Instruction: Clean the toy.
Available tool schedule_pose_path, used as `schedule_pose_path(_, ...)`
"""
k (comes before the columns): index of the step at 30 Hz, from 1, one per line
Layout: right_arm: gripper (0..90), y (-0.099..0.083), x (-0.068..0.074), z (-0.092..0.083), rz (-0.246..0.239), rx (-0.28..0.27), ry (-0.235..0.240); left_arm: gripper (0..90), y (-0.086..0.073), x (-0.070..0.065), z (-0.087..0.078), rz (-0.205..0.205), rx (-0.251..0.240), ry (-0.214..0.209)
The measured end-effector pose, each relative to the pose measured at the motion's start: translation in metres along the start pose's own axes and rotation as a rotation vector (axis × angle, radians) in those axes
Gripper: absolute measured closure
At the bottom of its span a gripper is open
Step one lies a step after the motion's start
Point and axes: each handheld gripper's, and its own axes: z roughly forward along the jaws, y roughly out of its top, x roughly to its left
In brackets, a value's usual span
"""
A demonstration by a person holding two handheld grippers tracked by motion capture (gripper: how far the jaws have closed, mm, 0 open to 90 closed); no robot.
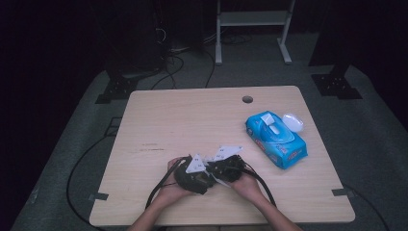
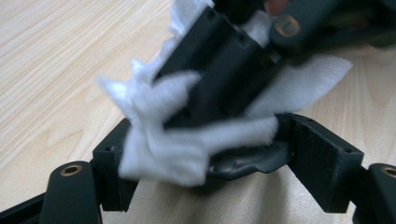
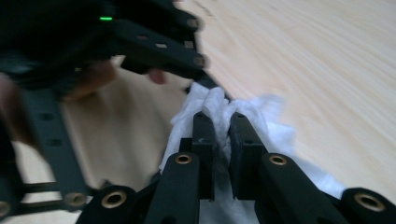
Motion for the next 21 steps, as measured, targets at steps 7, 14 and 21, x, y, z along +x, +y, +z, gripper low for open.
schedule_pose_path(7,82.0,-0.003,-0.006,-0.004,0.058,-0.018,-0.027,24.0,0.001,-0.001,0.0,0.004,0.005,0.001)
schedule_pose_path(14,82.0,0.002,-0.012,-0.002,0.055,0.002,-0.051,24.0,0.001,0.001,0.001,0.004,0.003,0.004)
schedule_pose_path(21,81.8,0.001,-0.009,-0.001,0.044,-0.005,-0.053,24.0,0.0,0.001,0.0,0.005,0.005,0.001)
